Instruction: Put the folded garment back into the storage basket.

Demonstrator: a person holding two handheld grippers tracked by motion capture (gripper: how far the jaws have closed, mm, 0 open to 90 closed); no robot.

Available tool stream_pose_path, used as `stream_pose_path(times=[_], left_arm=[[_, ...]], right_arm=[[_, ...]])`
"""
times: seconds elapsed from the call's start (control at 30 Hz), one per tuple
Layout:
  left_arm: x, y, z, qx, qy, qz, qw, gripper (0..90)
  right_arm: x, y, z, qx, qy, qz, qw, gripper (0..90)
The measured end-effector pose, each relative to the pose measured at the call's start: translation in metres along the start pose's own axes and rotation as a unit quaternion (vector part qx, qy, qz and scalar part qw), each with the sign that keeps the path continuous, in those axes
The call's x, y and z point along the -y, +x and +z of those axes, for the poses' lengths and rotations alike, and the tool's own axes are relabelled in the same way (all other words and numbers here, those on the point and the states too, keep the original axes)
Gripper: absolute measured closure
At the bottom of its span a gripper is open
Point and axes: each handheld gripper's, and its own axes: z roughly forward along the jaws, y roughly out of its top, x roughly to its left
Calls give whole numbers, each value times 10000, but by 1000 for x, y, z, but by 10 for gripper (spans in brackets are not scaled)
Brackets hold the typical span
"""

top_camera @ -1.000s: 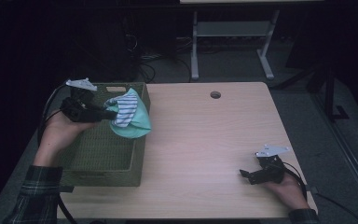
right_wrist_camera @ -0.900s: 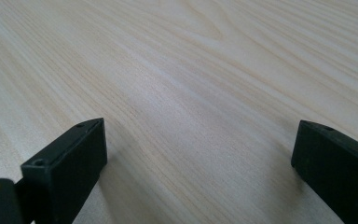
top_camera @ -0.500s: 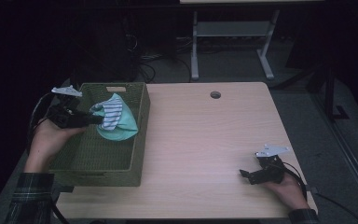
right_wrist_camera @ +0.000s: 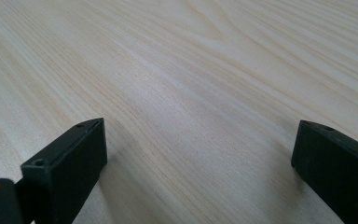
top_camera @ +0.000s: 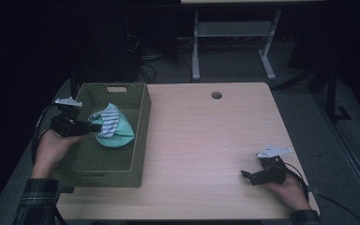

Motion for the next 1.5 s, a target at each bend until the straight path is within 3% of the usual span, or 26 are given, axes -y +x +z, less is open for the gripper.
stream_pose_path(times=[0.3,0.73,0.93,1.2,1.37,1.5], left_arm=[[16,8,28,68,138,-167,9997,748],[28,9,61,35,701,-51,9975,746],[29,13,69,-41,947,-11,9955,744],[36,17,82,-163,1369,146,9903,735],[38,18,84,-218,1432,154,9893,702],[38,17,85,-305,1415,221,9892,607]], right_arm=[[0,0,0,0,1,1,10000,30],[0,0,0,5,-13,-23,10000,30],[0,0,0,4,-13,-23,10000,30],[0,0,0,-1,-14,-28,10000,30],[0,0,0,0,-16,-31,10000,30],[0,0,0,0,-16,-33,10000,30]])
